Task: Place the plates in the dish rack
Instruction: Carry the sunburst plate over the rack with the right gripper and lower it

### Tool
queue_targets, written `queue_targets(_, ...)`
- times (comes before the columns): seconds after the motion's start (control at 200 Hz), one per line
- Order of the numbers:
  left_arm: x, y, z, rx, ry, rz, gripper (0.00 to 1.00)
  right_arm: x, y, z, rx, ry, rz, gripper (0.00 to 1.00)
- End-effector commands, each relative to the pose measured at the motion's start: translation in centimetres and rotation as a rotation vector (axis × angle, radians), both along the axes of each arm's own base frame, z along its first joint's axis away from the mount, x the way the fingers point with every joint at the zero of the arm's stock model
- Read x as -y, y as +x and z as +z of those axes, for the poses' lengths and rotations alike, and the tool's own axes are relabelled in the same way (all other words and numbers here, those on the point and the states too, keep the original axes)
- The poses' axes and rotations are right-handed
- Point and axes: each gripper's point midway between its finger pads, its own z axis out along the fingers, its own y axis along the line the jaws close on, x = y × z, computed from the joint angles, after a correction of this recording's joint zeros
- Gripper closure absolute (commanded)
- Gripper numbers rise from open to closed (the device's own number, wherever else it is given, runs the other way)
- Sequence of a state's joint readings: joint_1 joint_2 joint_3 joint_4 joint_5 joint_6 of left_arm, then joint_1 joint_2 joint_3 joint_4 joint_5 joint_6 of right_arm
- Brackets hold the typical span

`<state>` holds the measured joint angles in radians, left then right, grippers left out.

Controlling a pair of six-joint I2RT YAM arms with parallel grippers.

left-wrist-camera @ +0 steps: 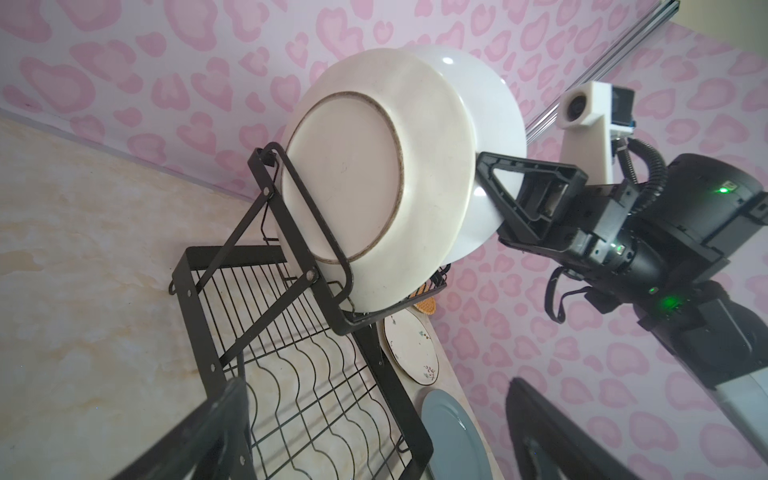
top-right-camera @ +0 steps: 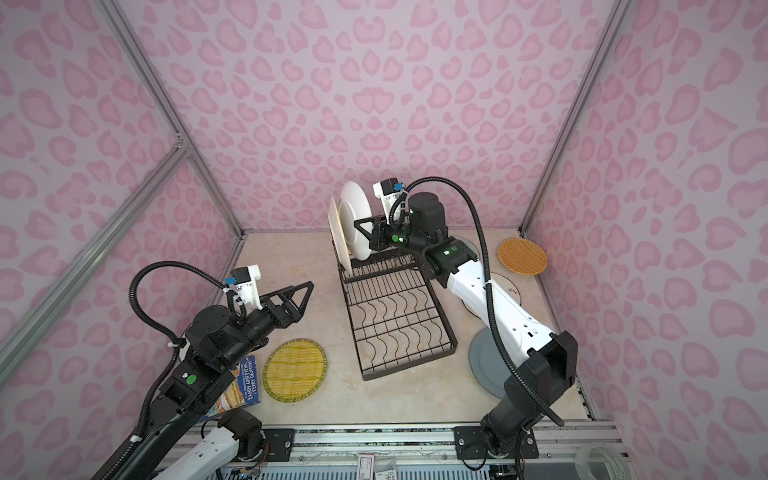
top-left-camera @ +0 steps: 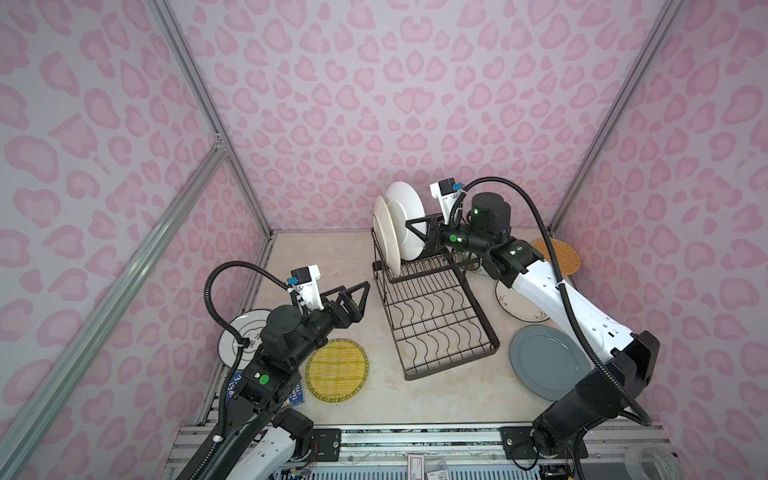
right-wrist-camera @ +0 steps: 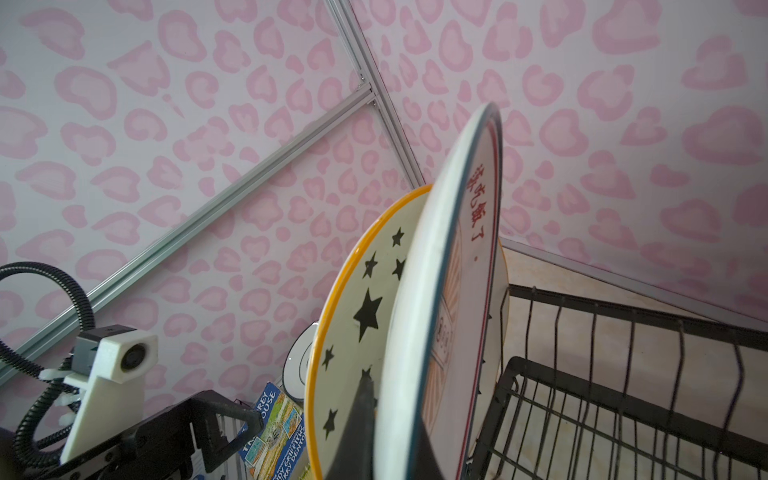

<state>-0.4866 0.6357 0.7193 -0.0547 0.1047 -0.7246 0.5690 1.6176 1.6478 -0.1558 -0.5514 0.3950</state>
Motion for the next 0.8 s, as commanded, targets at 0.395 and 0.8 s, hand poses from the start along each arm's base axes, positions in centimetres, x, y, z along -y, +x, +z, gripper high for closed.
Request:
queue_targets(0.395, -0.6, -0.5, 0.4, 0.024, 0.003, 0.019, 0.02, -1.1, 1.1, -2.7, 0.009, -0.151, -0.08, 1.0)
queue_targets(0.8, -0.8, -0.5, 0.8, 0.018, -0.003, 0.027, 0.02, -0.8, 1.7, -4.4, -0.012, -0.216, -0.137, 1.0)
